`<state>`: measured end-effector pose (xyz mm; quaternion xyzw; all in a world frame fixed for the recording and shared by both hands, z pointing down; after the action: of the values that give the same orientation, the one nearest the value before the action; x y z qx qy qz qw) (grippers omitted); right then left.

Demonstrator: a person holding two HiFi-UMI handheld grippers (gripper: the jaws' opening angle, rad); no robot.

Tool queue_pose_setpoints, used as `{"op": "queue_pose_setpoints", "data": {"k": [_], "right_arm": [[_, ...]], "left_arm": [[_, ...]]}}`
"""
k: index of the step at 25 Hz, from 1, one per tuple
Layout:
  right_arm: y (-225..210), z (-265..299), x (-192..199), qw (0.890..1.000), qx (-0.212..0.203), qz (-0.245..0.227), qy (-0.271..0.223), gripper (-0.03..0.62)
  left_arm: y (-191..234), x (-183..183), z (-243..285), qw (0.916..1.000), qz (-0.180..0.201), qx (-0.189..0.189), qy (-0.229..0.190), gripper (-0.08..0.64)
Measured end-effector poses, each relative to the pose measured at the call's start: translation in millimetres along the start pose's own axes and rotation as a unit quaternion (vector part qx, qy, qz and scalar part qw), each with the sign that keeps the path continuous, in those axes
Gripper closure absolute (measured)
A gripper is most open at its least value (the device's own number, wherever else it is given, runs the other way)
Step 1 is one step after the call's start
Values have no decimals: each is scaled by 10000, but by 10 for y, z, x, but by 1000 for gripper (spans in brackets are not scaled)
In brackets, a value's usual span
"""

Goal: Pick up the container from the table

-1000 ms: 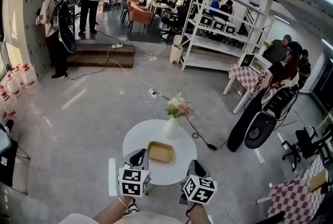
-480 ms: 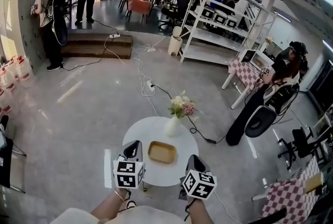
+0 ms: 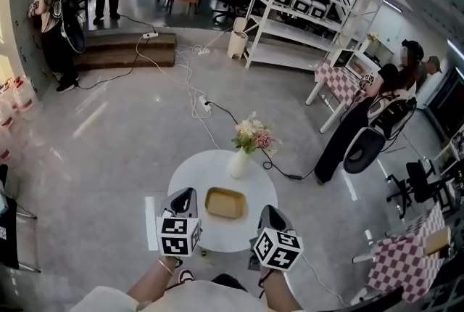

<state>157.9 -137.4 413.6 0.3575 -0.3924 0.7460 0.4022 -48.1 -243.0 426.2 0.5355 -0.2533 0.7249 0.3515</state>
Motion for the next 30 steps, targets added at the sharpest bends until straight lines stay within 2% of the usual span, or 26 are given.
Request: {"op": "queue_pose_setpoints", "data": {"k": [4,15,30], "right_arm": [[-104,89,10,9999,52,49,86,568],[-113,320,-59,9994,-267,149,187,568],[-459,555,318,9957,-257,380,807,568]], "left_arm": [[-30,87,61,9999,-51,-14,164,548],[-22,46,125,9990,73,-270,347,548],[-210,592,237,9926,32,-346,1159,548]]}}
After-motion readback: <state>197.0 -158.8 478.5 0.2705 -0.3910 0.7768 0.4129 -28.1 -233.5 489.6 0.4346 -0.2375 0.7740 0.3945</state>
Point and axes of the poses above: the fingertips, and each gripper's own axes: z forward along the fingers, y to its left, x out of its underside, the point moved 2 cm from there along -z, backward along the fingers, and after that the axes turned 11 degrees about z, right-handed, at the moved point
